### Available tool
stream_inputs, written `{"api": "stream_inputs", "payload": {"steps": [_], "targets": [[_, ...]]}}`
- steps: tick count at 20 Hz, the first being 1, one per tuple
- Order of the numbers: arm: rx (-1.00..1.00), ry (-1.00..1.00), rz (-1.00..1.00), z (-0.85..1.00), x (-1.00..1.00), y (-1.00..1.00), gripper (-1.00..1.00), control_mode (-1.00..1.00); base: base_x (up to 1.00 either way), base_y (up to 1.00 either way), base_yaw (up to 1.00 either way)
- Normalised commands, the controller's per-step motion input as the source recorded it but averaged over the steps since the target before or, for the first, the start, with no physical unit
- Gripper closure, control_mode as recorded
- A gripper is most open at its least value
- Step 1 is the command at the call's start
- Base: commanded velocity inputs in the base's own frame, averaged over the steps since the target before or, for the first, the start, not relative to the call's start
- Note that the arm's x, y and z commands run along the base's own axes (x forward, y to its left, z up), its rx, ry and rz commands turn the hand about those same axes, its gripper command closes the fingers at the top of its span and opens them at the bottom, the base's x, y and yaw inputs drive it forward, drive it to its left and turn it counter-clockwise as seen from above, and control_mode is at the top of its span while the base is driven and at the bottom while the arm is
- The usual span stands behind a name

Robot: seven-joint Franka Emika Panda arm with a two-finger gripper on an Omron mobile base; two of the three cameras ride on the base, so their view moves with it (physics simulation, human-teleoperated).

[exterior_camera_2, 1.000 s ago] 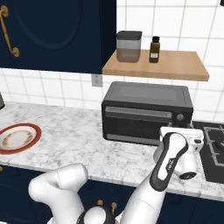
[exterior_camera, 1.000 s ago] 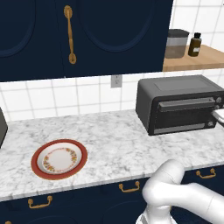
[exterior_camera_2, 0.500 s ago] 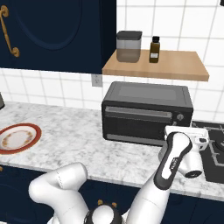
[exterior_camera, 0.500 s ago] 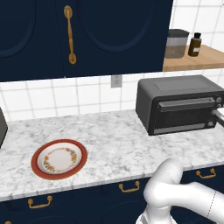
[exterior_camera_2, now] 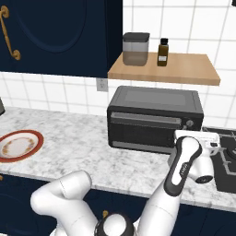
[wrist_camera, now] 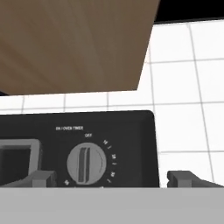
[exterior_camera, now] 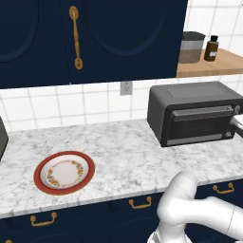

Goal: Pick up the kebab skewer and baguette bread, and place them inside the toaster oven. Close the toaster oven door and start by setting the timer.

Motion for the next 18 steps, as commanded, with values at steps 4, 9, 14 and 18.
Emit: {"api": "stream_inputs", "payload": {"steps": [4,9,14,18], "targets": [[0.00,0.00,0.00,0.13,0.02,-0.09,-1.00,-1.00,0.00,0.00,0.00],[0.00,0.00,0.00,0.09,0.03,-0.01,-1.00,-1.00,0.00,0.00,0.00],[0.00,0.00,0.00,0.00,0.08,-0.01,-1.00,-1.00,0.00,0.00,0.00],[0.00,0.00,0.00,0.00,0.14,-0.03,-1.00,-1.00,0.00,0.00,0.00]]}}
